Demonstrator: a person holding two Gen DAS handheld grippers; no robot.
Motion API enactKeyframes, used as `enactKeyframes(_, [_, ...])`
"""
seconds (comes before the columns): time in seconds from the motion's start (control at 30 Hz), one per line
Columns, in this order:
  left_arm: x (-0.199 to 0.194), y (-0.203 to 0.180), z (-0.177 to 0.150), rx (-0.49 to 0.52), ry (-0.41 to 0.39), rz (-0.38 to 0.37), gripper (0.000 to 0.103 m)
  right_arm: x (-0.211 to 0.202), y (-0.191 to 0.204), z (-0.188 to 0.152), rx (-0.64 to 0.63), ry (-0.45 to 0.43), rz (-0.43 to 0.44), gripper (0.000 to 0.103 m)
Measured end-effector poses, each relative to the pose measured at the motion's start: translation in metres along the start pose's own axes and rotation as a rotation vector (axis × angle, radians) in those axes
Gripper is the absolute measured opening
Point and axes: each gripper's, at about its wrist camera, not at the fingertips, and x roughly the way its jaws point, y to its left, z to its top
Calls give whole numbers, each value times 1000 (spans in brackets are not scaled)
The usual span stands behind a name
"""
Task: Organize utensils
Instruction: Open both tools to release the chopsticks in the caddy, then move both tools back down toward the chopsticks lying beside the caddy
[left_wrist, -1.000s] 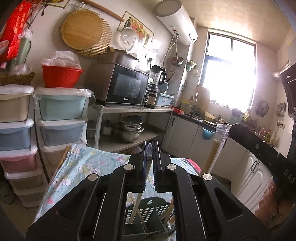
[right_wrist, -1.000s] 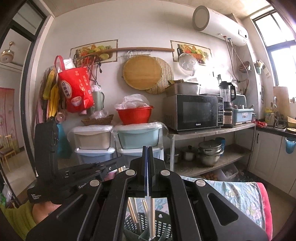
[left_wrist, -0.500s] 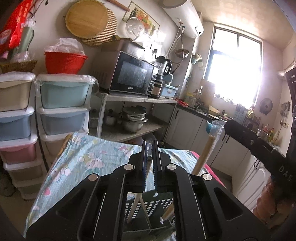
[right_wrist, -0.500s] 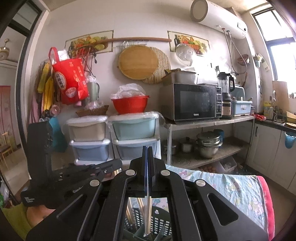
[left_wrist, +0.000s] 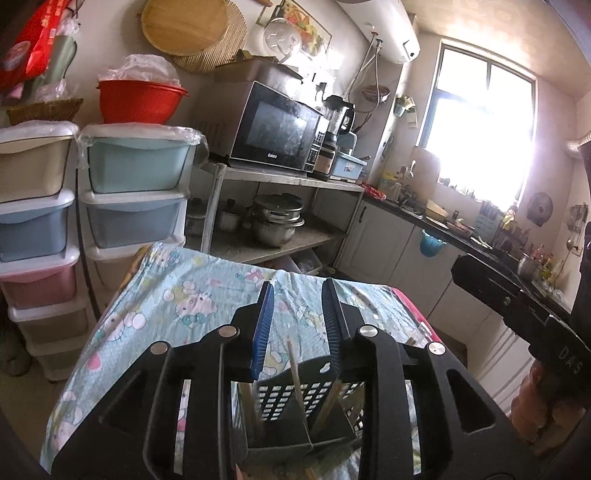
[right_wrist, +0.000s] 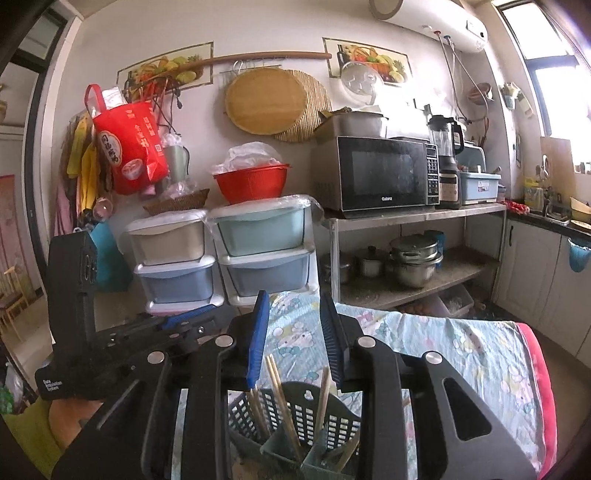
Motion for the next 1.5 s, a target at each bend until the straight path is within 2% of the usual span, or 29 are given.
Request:
enactKeyframes(0.17, [-1,2,-4,-8,9,9,40,-2,-6,-8,17,17,-4,28])
enactKeyframes(0.47, [-5,4,-13,-13,23,14,55,-9,-10,-23,29,47,-10,29])
enactKeyframes(0.53, [-6,4,-16,-13,29,14,60,-10,-11,-27,32,56,-12,30])
enactKeyframes(0.63, [-7,4,-21,-11,37,13,62,-13,-14,-33,41,69,-15,32])
enactKeyframes(0.73, [-8,3,-26,-11,47,11,70,-16,-16,-39,48,84,-19,36])
enactKeyframes(1.0, [-17,2,-36,-16,54,1,76,-24,-20,-52,65,108,-30,39])
enactKeyframes(1.07, [-19,2,-37,-17,55,0,84,-27,-21,-54,68,109,-33,40])
enactKeyframes(1.13, [-20,2,-38,-19,53,-3,88,-31,-22,-56,70,109,-38,46])
enactKeyframes(1.23, [-24,1,-41,-20,52,-6,92,-35,-22,-58,71,110,-44,47])
enactKeyframes(1.33, [-27,1,-44,-20,54,-8,92,-40,-23,-61,77,112,-47,51])
enactKeyframes(1.5, [-32,-2,-52,-15,62,-6,92,-48,-22,-67,78,120,-51,53])
